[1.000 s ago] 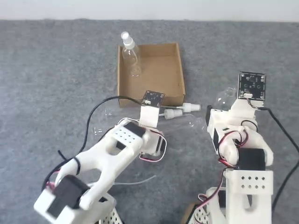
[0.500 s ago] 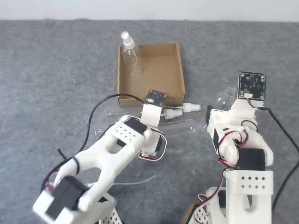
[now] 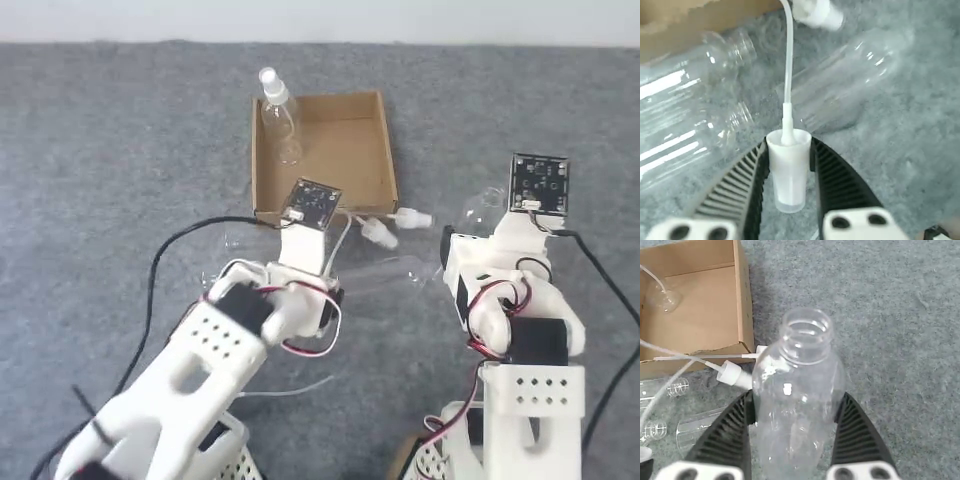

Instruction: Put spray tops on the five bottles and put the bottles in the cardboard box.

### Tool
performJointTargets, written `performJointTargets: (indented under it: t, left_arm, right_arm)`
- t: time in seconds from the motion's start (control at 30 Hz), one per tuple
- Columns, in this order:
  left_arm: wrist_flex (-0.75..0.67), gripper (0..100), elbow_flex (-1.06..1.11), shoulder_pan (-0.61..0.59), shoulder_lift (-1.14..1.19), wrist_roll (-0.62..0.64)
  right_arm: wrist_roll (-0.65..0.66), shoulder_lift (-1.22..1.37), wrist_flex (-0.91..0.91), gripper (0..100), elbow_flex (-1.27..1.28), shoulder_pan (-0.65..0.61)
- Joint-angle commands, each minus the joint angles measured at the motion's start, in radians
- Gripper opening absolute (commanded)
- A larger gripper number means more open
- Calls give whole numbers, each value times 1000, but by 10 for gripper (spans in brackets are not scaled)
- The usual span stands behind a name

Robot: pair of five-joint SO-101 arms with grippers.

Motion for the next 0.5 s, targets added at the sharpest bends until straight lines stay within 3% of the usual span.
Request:
performJointTargets:
  t: [0.0, 0.13, 0.47]
  left_arm:
    - [6, 13, 21, -2, -157, -14]
    - [6, 13, 50, -31, -245, -14]
    - [44, 13, 54, -258, -451, -32]
  right_arm:
    - [-9, -28, -19, 7, -9, 12]
    - [-9, -28, -19, 7, -9, 10]
    - [-9, -28, -19, 7, -9, 8]
